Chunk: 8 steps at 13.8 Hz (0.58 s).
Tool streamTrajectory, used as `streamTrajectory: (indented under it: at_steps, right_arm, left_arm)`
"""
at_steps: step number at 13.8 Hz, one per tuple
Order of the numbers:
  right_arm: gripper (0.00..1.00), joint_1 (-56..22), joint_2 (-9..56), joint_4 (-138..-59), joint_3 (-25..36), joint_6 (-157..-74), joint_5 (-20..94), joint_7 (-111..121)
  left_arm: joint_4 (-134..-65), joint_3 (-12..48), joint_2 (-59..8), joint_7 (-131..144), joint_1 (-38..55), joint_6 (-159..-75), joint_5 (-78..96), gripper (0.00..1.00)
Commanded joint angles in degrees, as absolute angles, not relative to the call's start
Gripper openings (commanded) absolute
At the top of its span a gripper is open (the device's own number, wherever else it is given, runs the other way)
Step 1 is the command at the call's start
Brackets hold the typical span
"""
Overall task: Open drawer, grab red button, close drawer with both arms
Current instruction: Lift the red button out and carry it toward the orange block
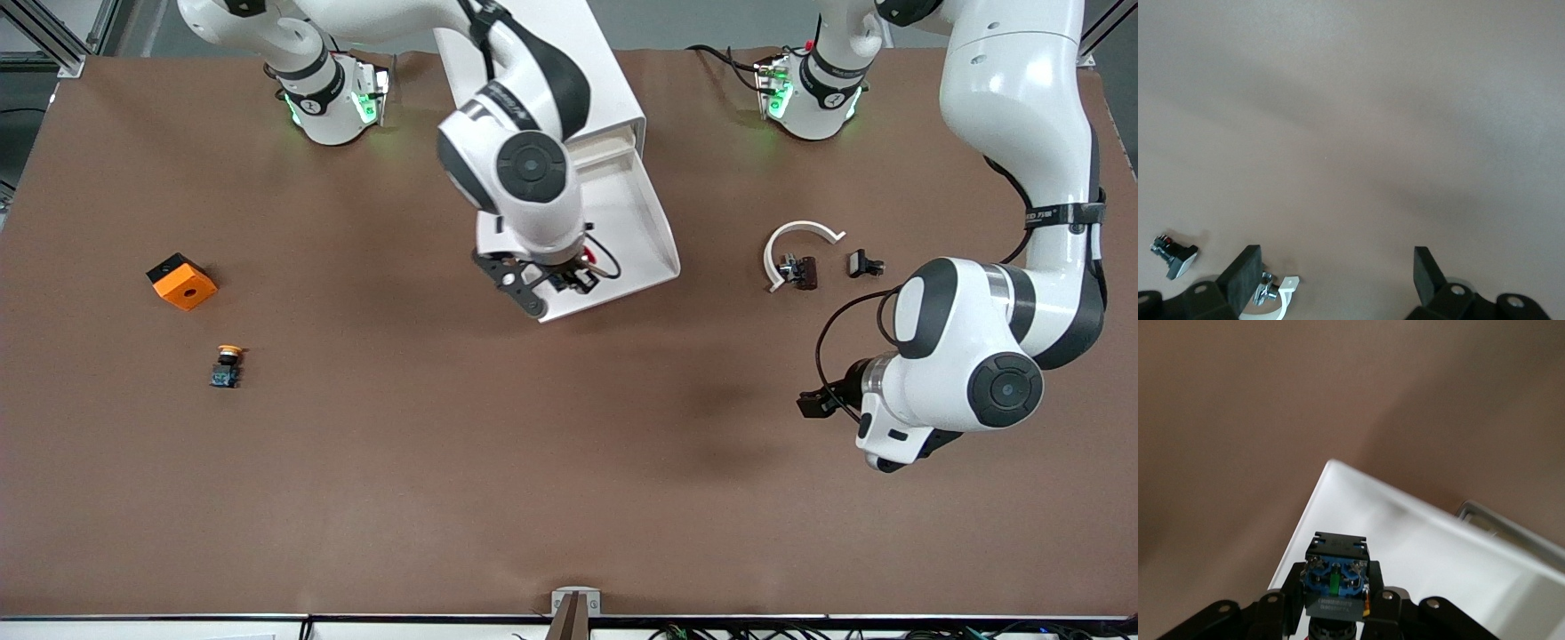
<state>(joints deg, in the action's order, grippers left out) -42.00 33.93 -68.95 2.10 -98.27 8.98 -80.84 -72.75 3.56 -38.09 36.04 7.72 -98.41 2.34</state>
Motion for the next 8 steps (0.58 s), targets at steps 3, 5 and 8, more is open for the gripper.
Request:
streamTrajectory:
  at_steps: [3, 5, 8]
  right_arm:
    - [0.09, -30.7, 28.2, -69.1, 1.6, -88.7, 8.2, -56.1]
    - [0.09, -25.8, 27.4, -69.8, 1.5, -87.5, 3.4, -43.1]
    - [0.09, -18.5, 27.9, -70.8, 1.5, -88.1, -1.8, -24.5]
  left_arm:
    - [-74.3, 3.6, -37.5, 34.8, 8.6, -100.3, 1.1, 1.00]
    - [-74.3, 3.7, -37.4, 33.1, 9.1, -100.3, 1.1, 1.00]
    - [-74.4, 4.6, -37.4, 33.0, 9.9, -100.3, 1.1, 1.00]
